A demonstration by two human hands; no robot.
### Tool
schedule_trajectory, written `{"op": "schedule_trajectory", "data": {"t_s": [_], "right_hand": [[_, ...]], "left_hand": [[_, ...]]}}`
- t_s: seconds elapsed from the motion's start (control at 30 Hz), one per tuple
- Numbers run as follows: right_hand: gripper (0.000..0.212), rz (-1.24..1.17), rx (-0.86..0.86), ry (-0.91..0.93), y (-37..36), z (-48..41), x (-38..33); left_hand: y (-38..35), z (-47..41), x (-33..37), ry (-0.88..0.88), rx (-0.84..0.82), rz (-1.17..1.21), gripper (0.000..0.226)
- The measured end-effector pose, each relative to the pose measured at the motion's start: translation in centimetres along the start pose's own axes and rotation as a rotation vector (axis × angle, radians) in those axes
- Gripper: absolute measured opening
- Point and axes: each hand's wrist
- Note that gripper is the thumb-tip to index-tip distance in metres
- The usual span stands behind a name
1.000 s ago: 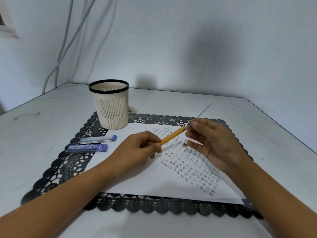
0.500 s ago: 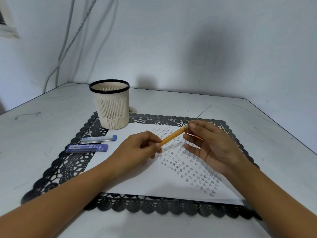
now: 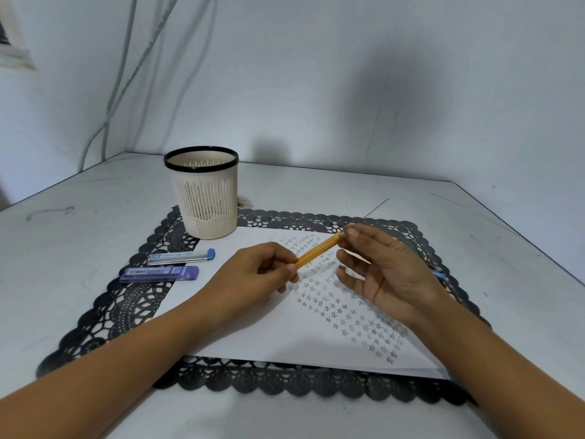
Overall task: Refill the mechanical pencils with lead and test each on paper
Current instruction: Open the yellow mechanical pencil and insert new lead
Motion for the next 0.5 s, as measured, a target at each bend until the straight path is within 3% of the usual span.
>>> {"op": "schedule_trajectory", "data": {"t_s": [0.17,0.5], "right_hand": [[0.009,0.105,-0.016,0.068,0.25,-0.08,-0.06],[0.015,0.661,-0.015,0.414,-0.15,0.7,-0.64]], "left_hand": [[-0.06,0.04,-0.03,-0.011,0.006,0.004,0.015],[-0.06,0.0,-0.11,-0.019,0.007,-0.001,0.015]]}}
Point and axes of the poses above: each hand's wrist, its own z-axis away from the middle knuckle, its own y-axis out of the back of the hand, x = y × z, and after that the axes turned 9 degrees about y, right-handed
